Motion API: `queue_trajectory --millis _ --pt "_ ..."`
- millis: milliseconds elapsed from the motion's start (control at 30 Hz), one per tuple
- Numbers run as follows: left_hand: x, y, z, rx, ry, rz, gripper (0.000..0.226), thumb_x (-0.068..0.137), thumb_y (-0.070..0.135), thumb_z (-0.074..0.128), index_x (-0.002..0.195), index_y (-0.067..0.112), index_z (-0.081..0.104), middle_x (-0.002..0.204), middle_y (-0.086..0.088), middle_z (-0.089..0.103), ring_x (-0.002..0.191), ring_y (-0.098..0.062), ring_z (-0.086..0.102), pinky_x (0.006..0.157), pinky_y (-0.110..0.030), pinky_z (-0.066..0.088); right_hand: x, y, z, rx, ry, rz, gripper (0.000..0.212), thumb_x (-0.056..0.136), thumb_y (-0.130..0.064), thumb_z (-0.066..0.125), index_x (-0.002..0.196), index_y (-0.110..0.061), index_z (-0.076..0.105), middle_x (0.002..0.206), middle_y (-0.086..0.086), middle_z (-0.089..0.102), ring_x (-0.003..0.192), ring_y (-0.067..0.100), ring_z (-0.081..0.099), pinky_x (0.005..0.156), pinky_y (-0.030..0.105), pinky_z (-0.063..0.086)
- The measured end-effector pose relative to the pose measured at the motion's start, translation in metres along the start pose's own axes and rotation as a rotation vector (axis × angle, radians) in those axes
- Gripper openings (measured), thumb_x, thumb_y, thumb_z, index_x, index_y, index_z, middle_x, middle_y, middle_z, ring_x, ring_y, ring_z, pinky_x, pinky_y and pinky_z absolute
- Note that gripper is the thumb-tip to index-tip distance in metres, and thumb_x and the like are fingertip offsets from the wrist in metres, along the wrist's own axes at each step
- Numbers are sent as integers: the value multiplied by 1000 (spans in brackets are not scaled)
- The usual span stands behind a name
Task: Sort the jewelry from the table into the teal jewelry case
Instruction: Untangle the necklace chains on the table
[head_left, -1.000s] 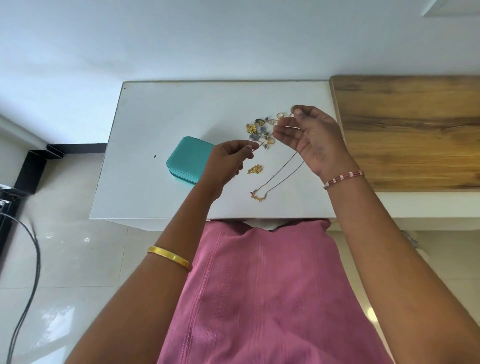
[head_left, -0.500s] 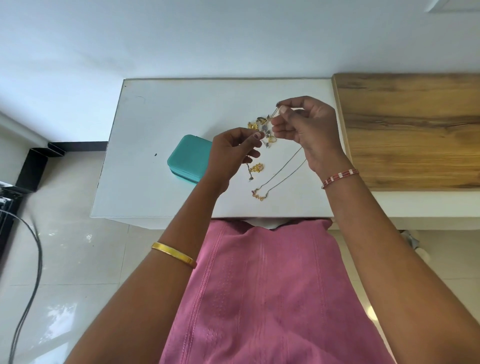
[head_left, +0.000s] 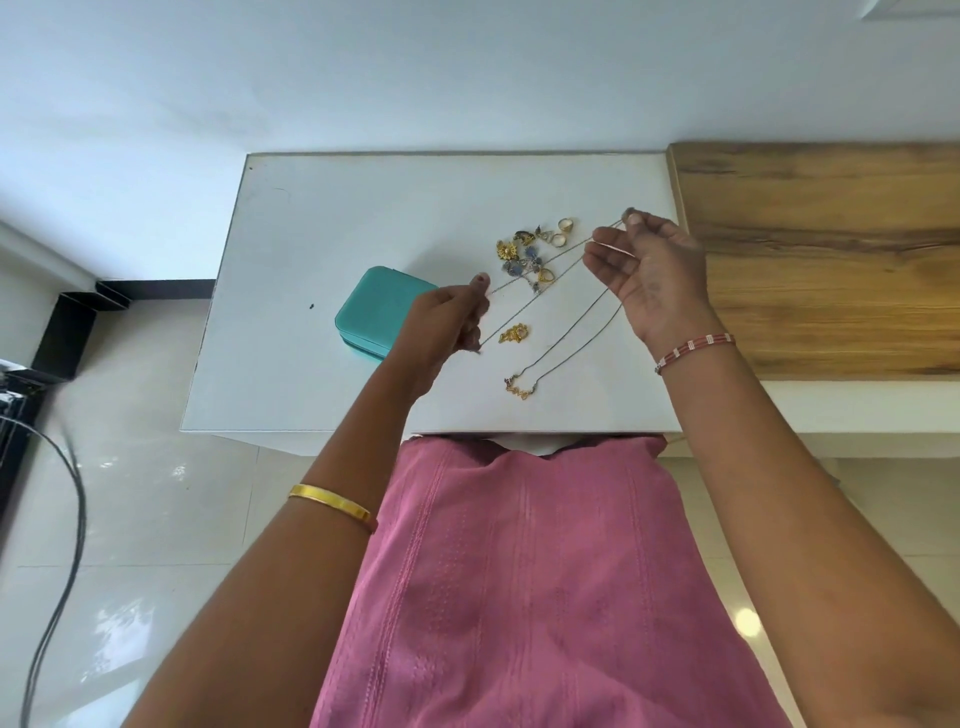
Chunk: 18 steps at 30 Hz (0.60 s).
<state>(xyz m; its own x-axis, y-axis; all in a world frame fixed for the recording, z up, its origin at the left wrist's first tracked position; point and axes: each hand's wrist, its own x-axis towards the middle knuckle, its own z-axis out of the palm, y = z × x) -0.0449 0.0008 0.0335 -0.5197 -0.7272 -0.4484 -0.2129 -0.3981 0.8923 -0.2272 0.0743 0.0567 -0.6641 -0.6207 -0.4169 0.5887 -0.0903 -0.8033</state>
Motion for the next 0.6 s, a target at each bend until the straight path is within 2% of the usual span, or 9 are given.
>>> queue_trajectory --millis 67,167,267,333,467,600 --pt "2 1 -5 -253 -1 -62 42 97 28 46 59 14 42 43 6 35 43 -13 44 64 -28 49 3 2 -6 38 34 17 13 96 -8 47 85 -10 53 55 6 66 53 21 66 55 30 56" --pt "0 0 -8 -542 -53 -113 39 99 26 40 62 14 40 44 3 37 45 -16 51 76 -32 52 2 5 -10 100 50 61 14 96 -7 46 83 -9 52 49 4 61 51 22 65 54 30 56" --pt "-4 0 -4 -740 -58 -144 33 97 21 39 67 13 49 48 2 46 48 -14 53 69 -29 57 4 11 -10 209 61 150 20 97 -9 43 78 -10 50 41 1 52 42 16 59 47 23 52" --pt "-5 1 -2 -832 -65 -155 27 96 16 40 74 12 55 55 1 55 50 -13 56 64 -27 57 6 15 -12 261 53 212 25 98 -11 40 74 -12 47 40 -1 48 35 11 50 41 16 44" --pt "-5 0 2 -836 -96 -122 25 93 -3 39 92 11 59 69 -1 67 57 -11 62 67 -25 58 12 20 -20 242 8 254 29 99 -11 35 71 -14 42 38 -4 40 28 7 31 32 12 25" --pt "-2 -7 -2 -670 -64 -102 32 89 -15 40 95 9 61 70 -1 69 61 -11 65 71 -24 58 14 20 -24 83 0 190 26 99 -11 35 75 -16 45 38 -5 37 28 7 25 36 10 20"
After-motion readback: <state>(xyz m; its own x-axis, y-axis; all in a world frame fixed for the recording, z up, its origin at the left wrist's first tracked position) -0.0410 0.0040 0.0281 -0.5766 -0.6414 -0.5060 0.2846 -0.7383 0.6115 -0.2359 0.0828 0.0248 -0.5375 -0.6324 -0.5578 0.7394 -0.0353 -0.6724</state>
